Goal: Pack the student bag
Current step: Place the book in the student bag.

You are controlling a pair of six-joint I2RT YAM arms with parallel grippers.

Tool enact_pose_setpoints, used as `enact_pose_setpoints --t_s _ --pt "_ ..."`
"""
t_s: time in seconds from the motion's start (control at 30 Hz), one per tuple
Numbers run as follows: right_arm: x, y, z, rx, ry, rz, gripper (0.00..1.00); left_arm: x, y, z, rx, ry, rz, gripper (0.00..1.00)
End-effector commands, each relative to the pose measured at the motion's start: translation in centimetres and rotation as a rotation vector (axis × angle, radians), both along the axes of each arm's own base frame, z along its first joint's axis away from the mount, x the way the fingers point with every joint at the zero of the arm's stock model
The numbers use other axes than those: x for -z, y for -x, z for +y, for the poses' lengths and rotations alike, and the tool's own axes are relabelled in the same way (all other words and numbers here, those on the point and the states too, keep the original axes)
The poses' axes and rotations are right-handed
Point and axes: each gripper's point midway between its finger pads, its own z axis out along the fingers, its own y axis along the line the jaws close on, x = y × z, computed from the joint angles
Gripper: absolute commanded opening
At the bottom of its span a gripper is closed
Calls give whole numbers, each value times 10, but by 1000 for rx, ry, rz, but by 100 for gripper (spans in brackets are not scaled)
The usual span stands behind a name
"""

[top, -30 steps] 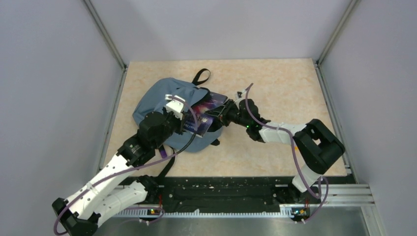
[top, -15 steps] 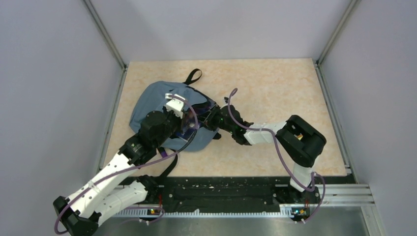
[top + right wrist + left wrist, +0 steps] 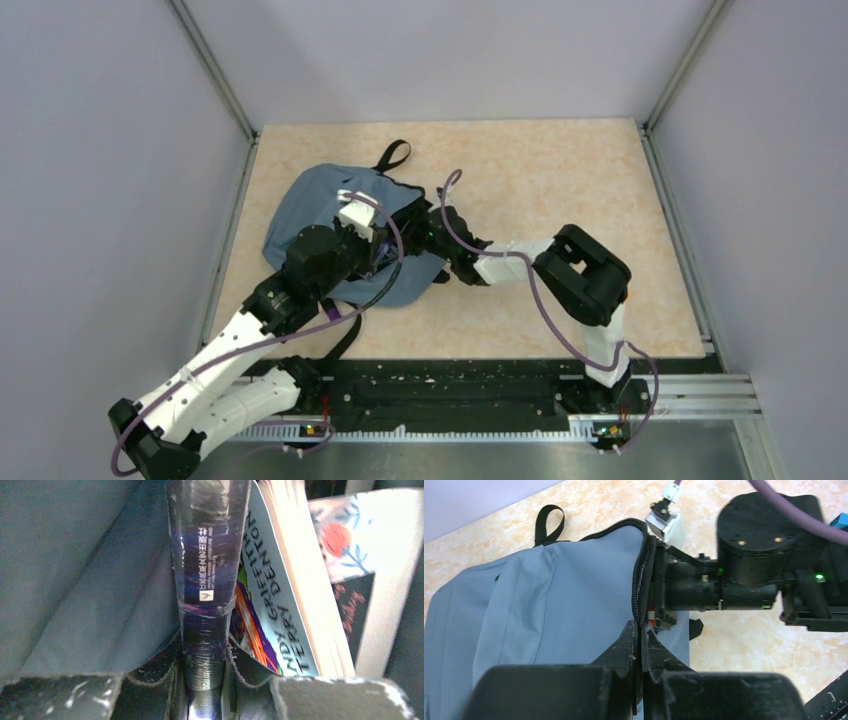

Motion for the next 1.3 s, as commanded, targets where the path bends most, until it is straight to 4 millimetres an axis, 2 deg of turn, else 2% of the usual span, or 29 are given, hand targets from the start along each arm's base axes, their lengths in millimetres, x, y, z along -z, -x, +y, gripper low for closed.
enact_pose_setpoints --t_s 0.0,0.13,0.23,0.3,0.4,0.5,0.63,0.73,0.8,0.9,1.0,1.1,1.17,1.27 --pt "-27 -29 19 57 18 -159 0 -30 0 -17 72 93 -79 0" --pt "-17 -36 24 69 69 -187 0 -27 -2 -18 69 85 -69 0" --pt "-19 -37 20 87 107 -236 6 -25 -3 -19 70 83 -61 0" --pt "-20 -35 13 91 135 -271 17 -24 -3 -19 67 80 -56 0" --pt "-30 -31 -2 112 149 -327 40 -22 -6 -17 51 73 -46 0" --pt "-39 -22 -21 128 160 -384 52 -21 -8 -16 42 68 -42 0" --pt "-51 -7 -46 141 181 -449 60 -19 -10 -16 39 65 -25 0" --pt "-61 5 -64 133 226 -479 64 -17 -8 -22 63 74 7 10" --pt "-61 12 -80 140 262 -487 65 -17 -7 -28 87 83 34 25" --pt "-52 24 -112 176 340 -470 67 -17 0 -37 133 107 80 53" --pt "-40 30 -146 229 442 -461 72 -20 4 -39 132 144 113 68" --pt "-30 33 -163 225 530 -447 74 -16 3 -35 83 180 160 74" --pt "-21 33 -167 194 559 -418 74 -7 -1 -27 14 213 226 76" --pt "-13 32 -161 147 554 -410 74 10 -13 -3 -126 257 292 77"
